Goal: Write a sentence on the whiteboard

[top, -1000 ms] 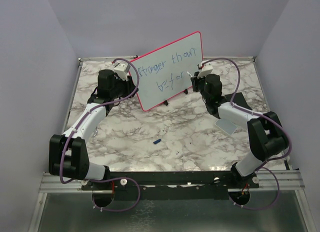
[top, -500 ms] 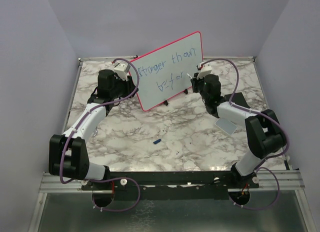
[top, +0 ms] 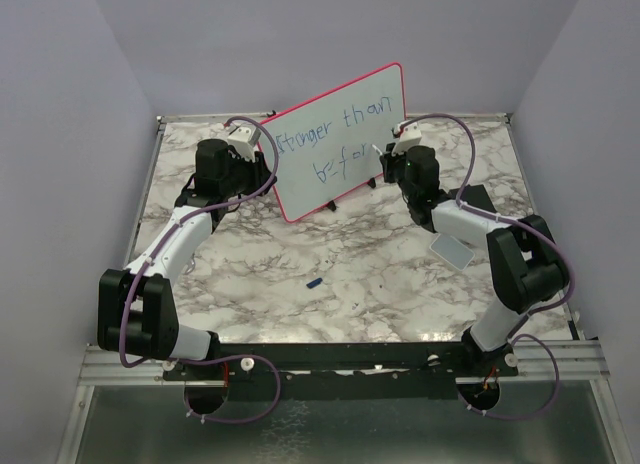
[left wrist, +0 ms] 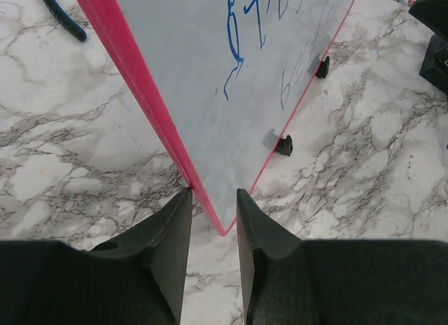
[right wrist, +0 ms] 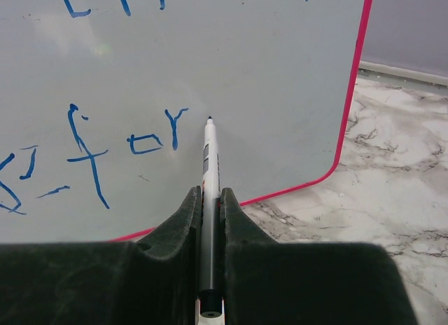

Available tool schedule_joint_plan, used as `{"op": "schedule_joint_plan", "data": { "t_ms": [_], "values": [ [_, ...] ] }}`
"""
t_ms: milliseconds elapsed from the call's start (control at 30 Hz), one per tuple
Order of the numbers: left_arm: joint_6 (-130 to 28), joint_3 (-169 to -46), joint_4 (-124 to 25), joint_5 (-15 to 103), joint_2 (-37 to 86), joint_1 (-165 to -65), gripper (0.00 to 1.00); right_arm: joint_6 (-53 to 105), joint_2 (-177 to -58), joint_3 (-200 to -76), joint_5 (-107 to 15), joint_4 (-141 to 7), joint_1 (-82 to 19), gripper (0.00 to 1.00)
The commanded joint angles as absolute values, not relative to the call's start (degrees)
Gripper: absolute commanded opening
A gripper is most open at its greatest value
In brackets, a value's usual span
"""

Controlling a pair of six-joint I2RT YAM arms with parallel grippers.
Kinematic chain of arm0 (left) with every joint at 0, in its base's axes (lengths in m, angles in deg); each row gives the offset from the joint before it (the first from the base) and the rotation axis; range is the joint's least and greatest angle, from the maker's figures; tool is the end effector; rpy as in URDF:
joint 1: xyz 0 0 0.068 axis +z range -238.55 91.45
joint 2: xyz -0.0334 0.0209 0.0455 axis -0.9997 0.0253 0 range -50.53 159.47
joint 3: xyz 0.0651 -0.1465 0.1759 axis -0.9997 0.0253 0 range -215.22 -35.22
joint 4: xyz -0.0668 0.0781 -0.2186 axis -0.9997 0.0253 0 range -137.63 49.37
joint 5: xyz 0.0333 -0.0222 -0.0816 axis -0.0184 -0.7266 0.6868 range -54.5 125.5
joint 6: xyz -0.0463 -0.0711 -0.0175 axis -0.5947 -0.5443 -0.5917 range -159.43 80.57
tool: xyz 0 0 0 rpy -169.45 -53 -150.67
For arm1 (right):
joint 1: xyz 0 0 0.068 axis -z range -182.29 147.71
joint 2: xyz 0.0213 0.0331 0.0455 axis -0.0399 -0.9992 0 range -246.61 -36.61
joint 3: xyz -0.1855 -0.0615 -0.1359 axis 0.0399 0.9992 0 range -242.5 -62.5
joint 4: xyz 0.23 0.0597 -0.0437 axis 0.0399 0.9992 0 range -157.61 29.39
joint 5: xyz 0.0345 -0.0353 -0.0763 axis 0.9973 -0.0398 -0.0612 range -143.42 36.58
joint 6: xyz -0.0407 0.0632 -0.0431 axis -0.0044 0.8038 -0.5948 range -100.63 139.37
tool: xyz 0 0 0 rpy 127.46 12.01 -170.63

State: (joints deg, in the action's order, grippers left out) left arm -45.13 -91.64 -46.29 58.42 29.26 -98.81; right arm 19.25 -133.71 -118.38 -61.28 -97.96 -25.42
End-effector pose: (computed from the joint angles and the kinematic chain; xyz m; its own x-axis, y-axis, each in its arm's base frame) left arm 0.3294 -0.0899 0.2437 -0.4602 -0.0095 -0.8878 0.4687 0.8466 -0.2521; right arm 0.3748 0.1487 0.2091 -0.1730 -0.0761 -0.9820 -0.2660 0.9636 -0.0279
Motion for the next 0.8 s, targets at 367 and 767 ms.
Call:
{"op": "schedule_joint_plan", "data": {
  "t_ms": [367,767],
  "values": [
    [-44.2,-91.0,-47.4,58.9,27.8,-99.3,0.33,19.1,-135.4,-120.6,-63.2,-98.0,-25.0,0.01],
    [-44.1,-90.9,-47.4,58.8,27.7,-99.2,0.33,18.8,-135.2,-121.3,-64.5,-98.4,-24.3,0.01]
  ]
}}
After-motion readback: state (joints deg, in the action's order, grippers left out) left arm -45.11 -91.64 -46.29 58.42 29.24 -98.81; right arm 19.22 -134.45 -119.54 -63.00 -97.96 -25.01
